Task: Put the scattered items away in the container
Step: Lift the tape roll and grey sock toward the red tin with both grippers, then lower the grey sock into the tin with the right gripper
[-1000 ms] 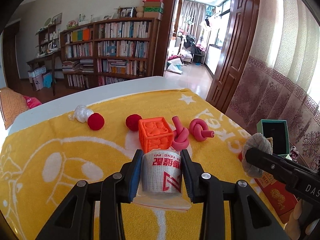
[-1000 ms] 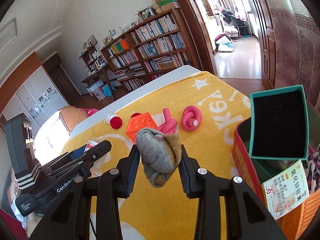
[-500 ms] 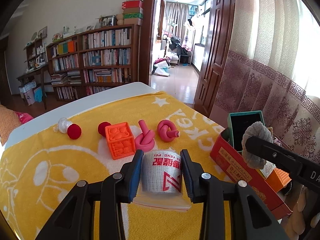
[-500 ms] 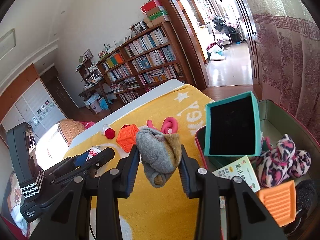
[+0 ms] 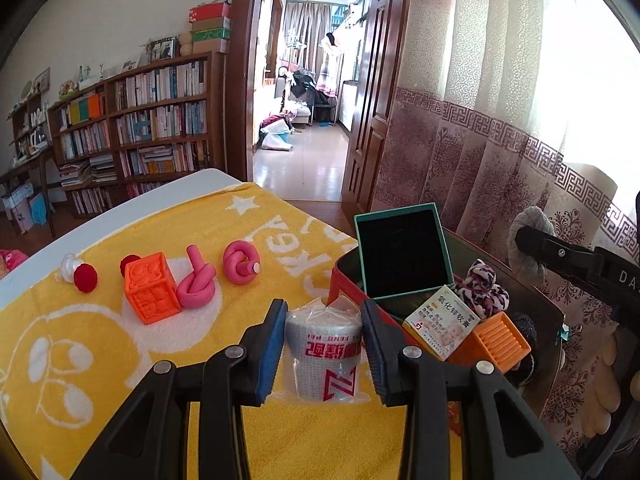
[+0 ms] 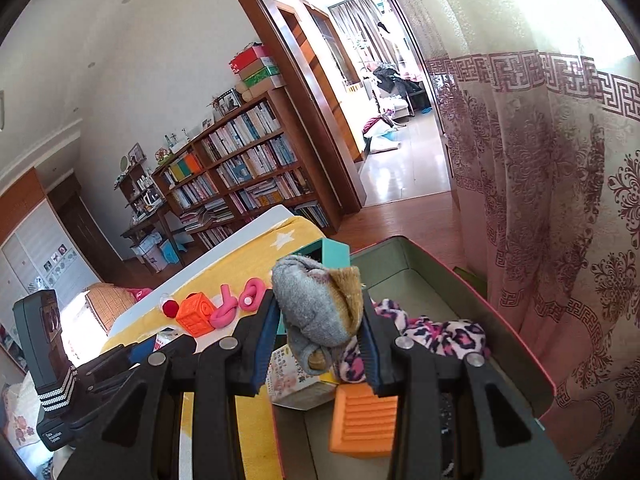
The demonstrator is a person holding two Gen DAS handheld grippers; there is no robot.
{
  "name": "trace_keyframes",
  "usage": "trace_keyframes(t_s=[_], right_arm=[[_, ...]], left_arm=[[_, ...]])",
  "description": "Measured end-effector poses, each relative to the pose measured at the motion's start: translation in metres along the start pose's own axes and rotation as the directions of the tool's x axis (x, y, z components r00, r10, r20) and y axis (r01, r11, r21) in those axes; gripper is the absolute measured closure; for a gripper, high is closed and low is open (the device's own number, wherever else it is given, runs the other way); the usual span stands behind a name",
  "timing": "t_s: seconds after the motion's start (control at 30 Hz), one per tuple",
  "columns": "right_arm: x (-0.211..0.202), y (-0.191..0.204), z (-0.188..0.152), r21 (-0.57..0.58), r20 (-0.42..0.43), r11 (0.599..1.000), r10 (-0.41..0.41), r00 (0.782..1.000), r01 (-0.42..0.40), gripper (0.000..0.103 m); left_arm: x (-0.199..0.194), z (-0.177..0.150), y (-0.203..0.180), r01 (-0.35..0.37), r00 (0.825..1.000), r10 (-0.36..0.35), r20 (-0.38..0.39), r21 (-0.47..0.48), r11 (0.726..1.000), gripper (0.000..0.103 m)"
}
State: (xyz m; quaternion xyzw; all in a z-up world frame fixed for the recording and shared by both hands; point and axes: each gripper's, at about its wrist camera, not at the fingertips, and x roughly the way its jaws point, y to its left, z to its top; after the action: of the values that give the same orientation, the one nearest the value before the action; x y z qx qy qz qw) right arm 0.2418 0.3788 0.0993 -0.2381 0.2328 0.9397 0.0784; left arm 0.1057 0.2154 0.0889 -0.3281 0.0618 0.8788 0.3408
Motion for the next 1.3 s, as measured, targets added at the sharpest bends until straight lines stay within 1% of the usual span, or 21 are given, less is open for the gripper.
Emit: trace_keyframes(t_s=[0.17, 0.33, 0.4, 0.47, 0.53, 0.6, 0.7, 0.87, 0.93, 0.97, 1.07, 1.17, 1.23, 1.3], right_arm=[[-0.011, -0.022, 0.005, 0.021, 0.022, 0.999, -0.045, 0.999, 0.044, 0.062], [-0.012, -0.033, 0.003, 0.036, 0.013, 0.998, -0.053, 0.998, 0.053, 0.062], [-0.012, -0.034, 0.000, 0.036, 0.009, 0.998, -0.047, 0.999, 0.047, 0.062], [-0.013, -0.034, -0.002, 0.033, 0.006, 0.999, -0.042, 0.999, 0.042, 0.062], [-0.012, -0.033, -0.003, 0.028, 0.006, 0.999, -0.040, 0.999, 0.040, 0.062], [-0.009, -0.033, -0.002, 0.030, 0.003, 0.999, -0.037, 0.999, 0.037, 0.062], [-0.004, -0.034, -0.004, 0.040, -0.008, 0.999, -0.028, 1.000, 0.029, 0.062], [0.000, -0.031, -0.008, 0.029, -0.027, 0.999, -0.025, 0.999, 0.026, 0.062], [0.002, -0.032, -0.007, 0.030, -0.029, 0.999, -0.026, 0.999, 0.027, 0.062], [0.003, -0.033, -0.007, 0.032, -0.030, 0.999, -0.026, 0.999, 0.027, 0.062], [0.005, -0.035, -0.005, 0.034, -0.030, 0.999, -0.029, 0.999, 0.030, 0.062], [0.006, -0.035, -0.005, 0.027, -0.031, 0.999, -0.035, 0.999, 0.035, 0.062], [0.006, -0.036, -0.005, 0.020, -0.032, 0.999, -0.040, 0.999, 0.041, 0.062], [0.008, -0.036, -0.004, 0.017, -0.035, 0.999, -0.046, 0.998, 0.046, 0.062]], left_arm=[[0.001, 0.004, -0.024, 0.067, 0.998, -0.067, 0.000, 0.018, 0.998, 0.064], [0.002, 0.006, -0.044, 0.118, 0.993, -0.118, 0.002, 0.048, 0.992, 0.064], [0.001, 0.005, -0.040, 0.107, 0.994, -0.107, 0.009, 0.041, 0.993, 0.064], [0.001, 0.003, -0.029, 0.079, 0.997, -0.080, 0.013, 0.020, 0.997, 0.063], [0.006, 0.000, -0.011, 0.038, 0.999, -0.038, -0.002, -0.018, 0.999, 0.058], [0.014, -0.003, 0.006, -0.001, 1.000, 0.000, -0.013, -0.047, 0.999, 0.044], [0.032, -0.007, 0.024, -0.047, 0.998, 0.044, -0.051, -0.064, 0.997, 0.043], [0.058, -0.012, 0.039, -0.067, 0.994, 0.058, -0.095, -0.094, 0.993, 0.043], [0.066, -0.009, 0.044, -0.073, 0.994, 0.063, -0.093, -0.104, 0.992, 0.032], [0.070, -0.007, 0.046, -0.078, 0.994, 0.070, -0.081, -0.102, 0.992, 0.023], [0.086, 0.001, 0.048, -0.090, 0.994, 0.085, -0.075, -0.079, 0.993, 0.022], [0.104, 0.009, 0.052, -0.081, 0.994, 0.076, -0.079, -0.063, 0.995, 0.022], [0.117, 0.013, 0.057, -0.083, 0.992, 0.078, -0.094, -0.056, 0.995, 0.022], [0.130, 0.015, 0.061, -0.067, 0.991, 0.058, -0.119, -0.069, 0.995, 0.022]])
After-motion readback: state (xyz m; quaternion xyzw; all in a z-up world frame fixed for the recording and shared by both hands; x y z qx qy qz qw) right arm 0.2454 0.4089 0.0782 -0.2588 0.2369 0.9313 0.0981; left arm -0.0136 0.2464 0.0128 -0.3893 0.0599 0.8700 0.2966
